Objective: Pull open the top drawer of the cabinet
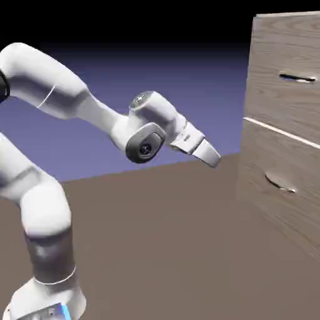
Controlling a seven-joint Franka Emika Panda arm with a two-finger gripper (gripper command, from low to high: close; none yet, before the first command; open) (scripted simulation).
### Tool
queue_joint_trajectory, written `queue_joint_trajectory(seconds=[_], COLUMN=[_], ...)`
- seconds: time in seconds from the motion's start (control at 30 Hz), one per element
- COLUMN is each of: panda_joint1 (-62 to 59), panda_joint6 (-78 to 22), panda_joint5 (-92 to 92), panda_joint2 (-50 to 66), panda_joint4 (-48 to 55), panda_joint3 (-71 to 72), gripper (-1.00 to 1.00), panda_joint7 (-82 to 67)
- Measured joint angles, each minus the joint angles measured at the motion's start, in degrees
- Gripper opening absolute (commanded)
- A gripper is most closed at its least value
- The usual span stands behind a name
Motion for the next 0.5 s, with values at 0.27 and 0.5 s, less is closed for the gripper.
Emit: queue_joint_trajectory(seconds=[0.27,0.5], panda_joint1=[-16.61,-31.15], panda_joint6=[4.43,8.3], panda_joint5=[-3.08,-5.77], panda_joint2=[-0.09,-0.17], panda_joint4=[8.48,15.91], panda_joint3=[14.44,27.08], gripper=[0.0,0.0], panda_joint7=[-4.59,-8.61])
